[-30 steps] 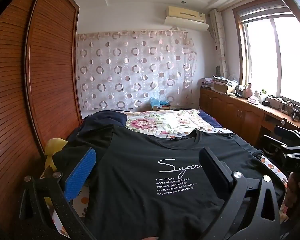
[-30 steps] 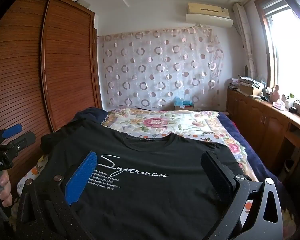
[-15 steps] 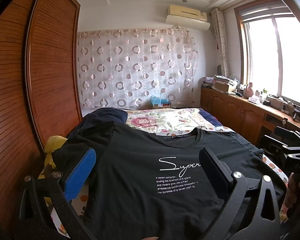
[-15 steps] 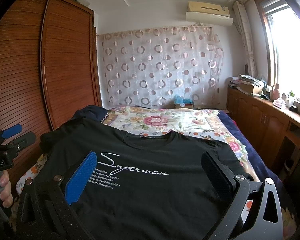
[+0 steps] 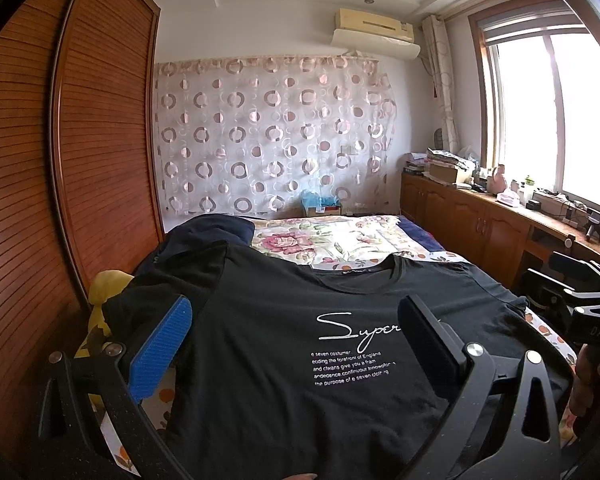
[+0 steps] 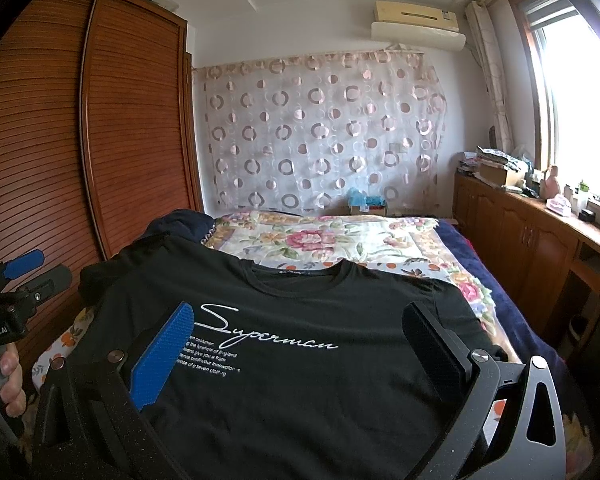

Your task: Fold small clothes

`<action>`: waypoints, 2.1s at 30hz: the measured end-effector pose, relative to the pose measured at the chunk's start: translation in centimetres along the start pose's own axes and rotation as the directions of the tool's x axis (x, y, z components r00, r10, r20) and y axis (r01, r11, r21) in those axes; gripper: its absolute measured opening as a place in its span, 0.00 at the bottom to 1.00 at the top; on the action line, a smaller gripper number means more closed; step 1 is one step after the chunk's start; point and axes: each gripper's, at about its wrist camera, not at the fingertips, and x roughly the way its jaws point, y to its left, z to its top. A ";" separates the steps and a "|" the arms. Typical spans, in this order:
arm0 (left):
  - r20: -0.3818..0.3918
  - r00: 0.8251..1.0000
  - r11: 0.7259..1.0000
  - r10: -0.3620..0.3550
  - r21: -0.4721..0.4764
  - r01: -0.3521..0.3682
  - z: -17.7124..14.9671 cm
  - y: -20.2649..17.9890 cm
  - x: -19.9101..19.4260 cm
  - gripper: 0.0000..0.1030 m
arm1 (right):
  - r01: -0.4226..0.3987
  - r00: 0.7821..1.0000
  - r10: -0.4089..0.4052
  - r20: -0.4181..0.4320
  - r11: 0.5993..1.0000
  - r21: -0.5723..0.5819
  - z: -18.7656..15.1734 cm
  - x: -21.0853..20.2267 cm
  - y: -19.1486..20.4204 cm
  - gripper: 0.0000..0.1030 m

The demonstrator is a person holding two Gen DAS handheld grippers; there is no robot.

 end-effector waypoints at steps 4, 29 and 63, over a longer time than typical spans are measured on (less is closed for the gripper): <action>-0.002 1.000 1.000 0.000 -0.001 0.000 0.0 0.0 0.0 1.00 | 0.000 1.000 0.000 0.000 1.000 0.000 0.0 0.0 0.0 1.00; 0.003 1.000 1.000 0.001 0.000 -0.001 -0.1 0.2 0.3 1.00 | 0.005 1.000 -0.005 0.004 1.000 -0.003 0.1 -0.1 -0.1 1.00; -0.059 0.997 0.998 0.052 -0.018 -0.054 -0.8 2.5 2.2 1.00 | -0.046 0.998 0.046 -0.030 0.999 -0.016 -0.7 1.4 -0.4 1.00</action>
